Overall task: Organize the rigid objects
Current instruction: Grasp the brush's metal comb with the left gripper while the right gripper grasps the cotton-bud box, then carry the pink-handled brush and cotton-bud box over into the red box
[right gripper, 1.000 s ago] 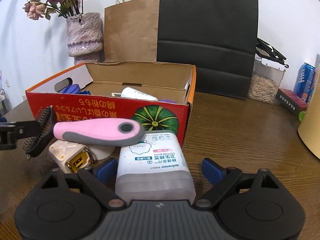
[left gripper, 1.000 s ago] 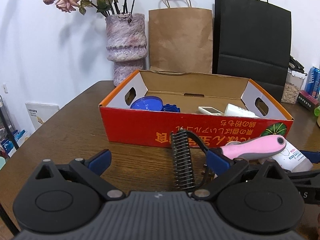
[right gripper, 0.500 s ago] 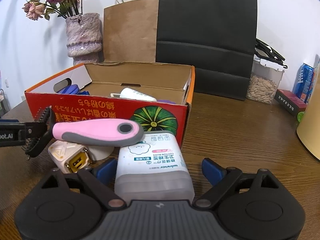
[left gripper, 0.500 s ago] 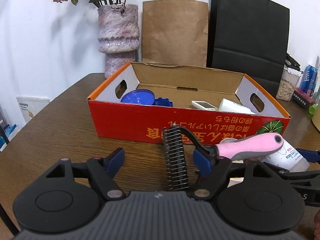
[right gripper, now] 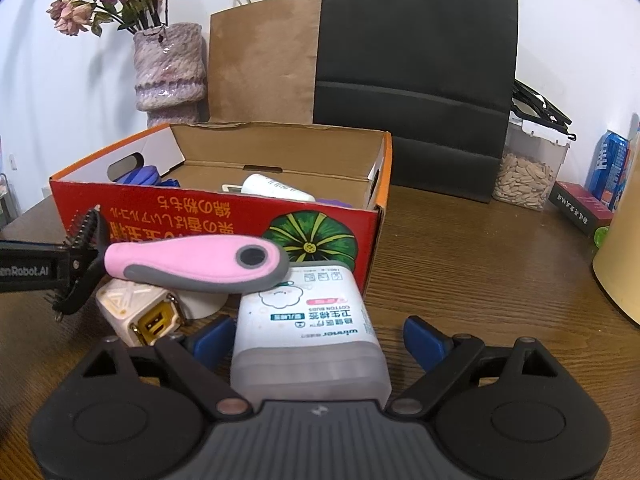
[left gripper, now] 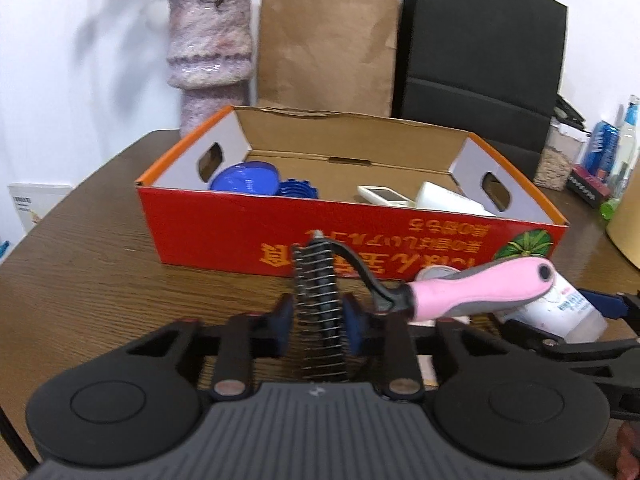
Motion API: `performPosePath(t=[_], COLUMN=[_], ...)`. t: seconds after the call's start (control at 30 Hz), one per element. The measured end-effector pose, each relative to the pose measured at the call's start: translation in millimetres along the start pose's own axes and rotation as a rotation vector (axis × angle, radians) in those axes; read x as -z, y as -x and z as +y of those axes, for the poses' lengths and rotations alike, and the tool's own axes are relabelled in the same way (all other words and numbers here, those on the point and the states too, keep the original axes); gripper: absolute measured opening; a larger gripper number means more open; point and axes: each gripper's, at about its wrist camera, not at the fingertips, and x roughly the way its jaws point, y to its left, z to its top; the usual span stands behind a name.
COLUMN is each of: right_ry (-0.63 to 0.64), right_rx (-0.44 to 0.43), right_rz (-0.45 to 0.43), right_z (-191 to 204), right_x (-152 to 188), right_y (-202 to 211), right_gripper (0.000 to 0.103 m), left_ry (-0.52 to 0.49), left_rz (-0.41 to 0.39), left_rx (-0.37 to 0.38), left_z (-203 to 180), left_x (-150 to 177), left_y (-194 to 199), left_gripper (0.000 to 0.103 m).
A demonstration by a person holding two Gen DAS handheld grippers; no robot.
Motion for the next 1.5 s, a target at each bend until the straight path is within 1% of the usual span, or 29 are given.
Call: performPosePath(t=[0.07, 0.13, 0.23, 0.4, 0.53, 0.8, 0.97, 1.1, 1.27, 1.5], right_ry=[0.004, 0.008, 0.020, 0.046, 0.058, 0.084, 0.062, 0.048, 0.035, 0.019], right_rx=[-0.001, -0.016, -0.010, 0.002, 0.014, 0.032, 0.042, 0.039, 0.045, 0.057], right_rz=[-0.006, -0.012, -0.023, -0.076, -0.114, -0.162, -0.202, -0.224, -0.243, -0.275], right_z=[0, 1, 5, 10, 14, 25, 27, 30, 33, 39], right_x=[0, 1, 1, 3, 5, 12, 14, 15, 17, 18], right_y=[1, 2, 5, 15, 24, 39, 51, 59, 67, 79], right_gripper=[0.086, 0.066, 0.065, 0.065, 0.065, 0.065, 0.065, 0.064, 0.064, 0.064], left_ry=[-0.007, -0.004, -0.002, 0.003, 0.004, 0.019, 0.026, 0.042, 0.063, 0.094], left_rz=[-0.003, -0.005, -0.003, -0.015, -0.040, -0.105, -0.154, -0.164, -0.193, -0.204], left_rx=[-0.006, -0.007, -0.010, -0.013, -0.015, -0.005, -0.002, 0.029, 0.029, 0.028], left_z=[-1, -1, 0, 3, 5, 13, 17, 21, 26, 34], left_x=[1, 1, 1, 0, -1, -4, -6, -7, -8, -9], left_y=[0, 1, 1, 6, 15, 38, 55, 63, 75, 84], left_gripper=[0.024, 0.024, 0.024, 0.024, 0.023, 0.023, 0.024, 0.024, 0.024, 0.024])
